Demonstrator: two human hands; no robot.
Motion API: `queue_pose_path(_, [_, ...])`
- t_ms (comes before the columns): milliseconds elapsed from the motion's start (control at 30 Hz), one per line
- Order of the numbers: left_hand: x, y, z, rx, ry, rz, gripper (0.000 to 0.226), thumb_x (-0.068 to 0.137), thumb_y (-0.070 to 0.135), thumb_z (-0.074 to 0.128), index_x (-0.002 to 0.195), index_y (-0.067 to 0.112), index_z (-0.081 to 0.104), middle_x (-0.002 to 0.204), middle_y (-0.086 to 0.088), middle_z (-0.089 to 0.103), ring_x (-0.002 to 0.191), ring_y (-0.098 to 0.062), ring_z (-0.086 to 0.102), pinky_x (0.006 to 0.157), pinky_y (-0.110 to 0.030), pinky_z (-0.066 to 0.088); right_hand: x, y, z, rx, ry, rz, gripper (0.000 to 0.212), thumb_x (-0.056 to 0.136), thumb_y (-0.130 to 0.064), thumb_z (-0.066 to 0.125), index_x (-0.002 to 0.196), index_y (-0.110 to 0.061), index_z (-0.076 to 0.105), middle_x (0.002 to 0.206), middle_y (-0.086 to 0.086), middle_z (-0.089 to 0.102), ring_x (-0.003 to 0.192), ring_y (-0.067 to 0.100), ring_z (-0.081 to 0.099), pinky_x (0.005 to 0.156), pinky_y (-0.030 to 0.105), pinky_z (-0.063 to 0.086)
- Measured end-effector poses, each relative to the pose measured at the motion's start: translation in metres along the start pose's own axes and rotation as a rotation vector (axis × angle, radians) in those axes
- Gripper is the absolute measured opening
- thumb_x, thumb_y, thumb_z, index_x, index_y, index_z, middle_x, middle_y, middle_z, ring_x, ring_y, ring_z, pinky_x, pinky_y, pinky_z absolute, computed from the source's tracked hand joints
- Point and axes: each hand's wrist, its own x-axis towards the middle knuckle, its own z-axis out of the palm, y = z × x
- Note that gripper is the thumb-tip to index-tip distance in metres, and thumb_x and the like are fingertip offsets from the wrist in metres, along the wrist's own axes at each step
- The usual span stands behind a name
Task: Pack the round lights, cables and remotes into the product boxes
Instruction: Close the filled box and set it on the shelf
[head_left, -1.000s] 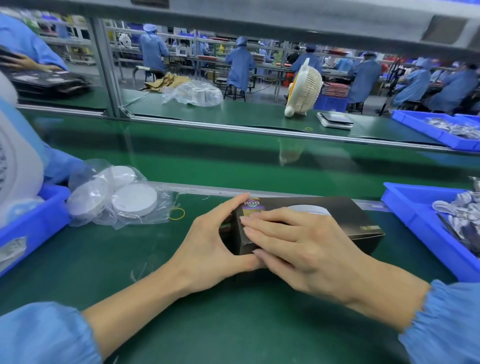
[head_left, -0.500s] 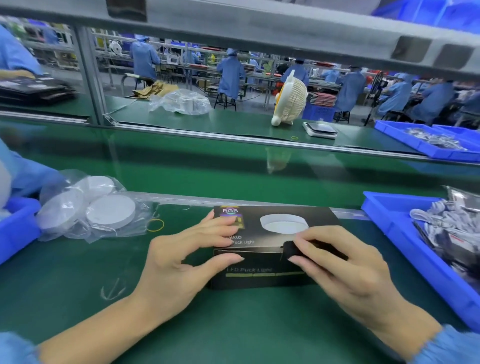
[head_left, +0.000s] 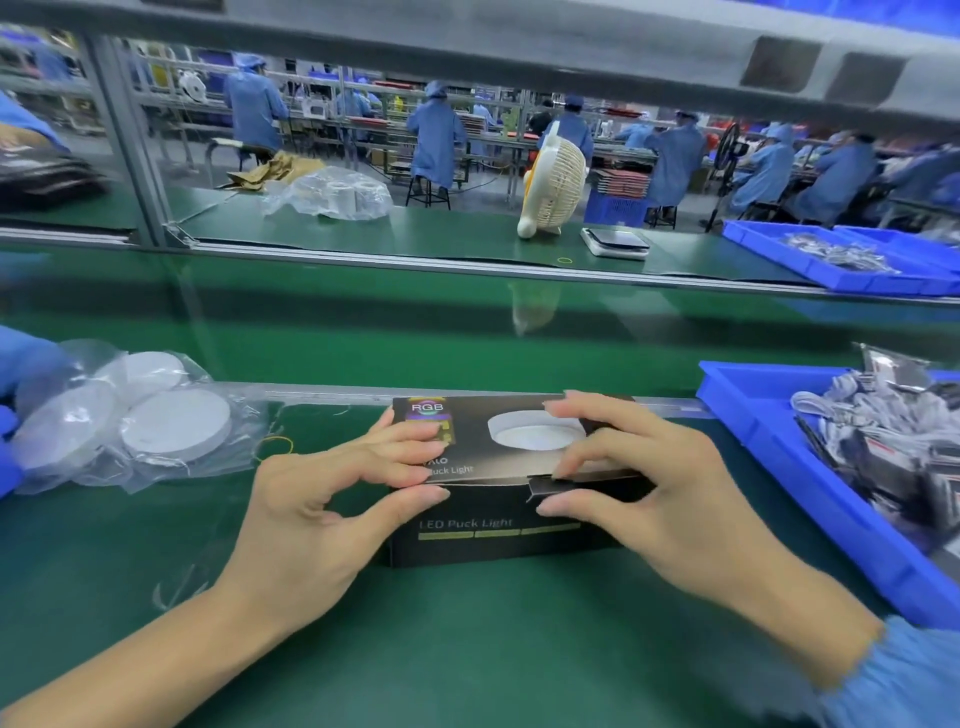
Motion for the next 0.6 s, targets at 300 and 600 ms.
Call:
queue_pose_path(300, [0.002,0.001,-0.002,0.033,-0.027,-0.001,0.022,0.078,0.025,0.076,0.080,0.003,0.075,0.101,-0.001,0.076,0.103,-0.018,0.071,0.107,-0.037,0.046,0.041,0.005,-0.021,-0.489,-0.663,0.020,0.063,0.082,-0.083,0.025,0.141,-0.065,0.017,0.159,-0.011,0.022,0.140,0.014,0.026,0.119,0.038,0.014])
queue_pose_path(600, [0.005,-0.004,0.002,0.041,-0.003,0.007,0.022,0.082,0.022,0.074,0.082,0.001,0.071,0.102,0.000,0.076,0.107,-0.021,0.070,0.103,-0.039,0.049,0.037,0.010,-0.014,-0.480,-0.540,-0.041,0.060,0.087,-0.073,0.034,0.145,-0.055,0.028,0.134,-0.010,0.043,0.106,0.013,0.039,0.100,0.036,0.034])
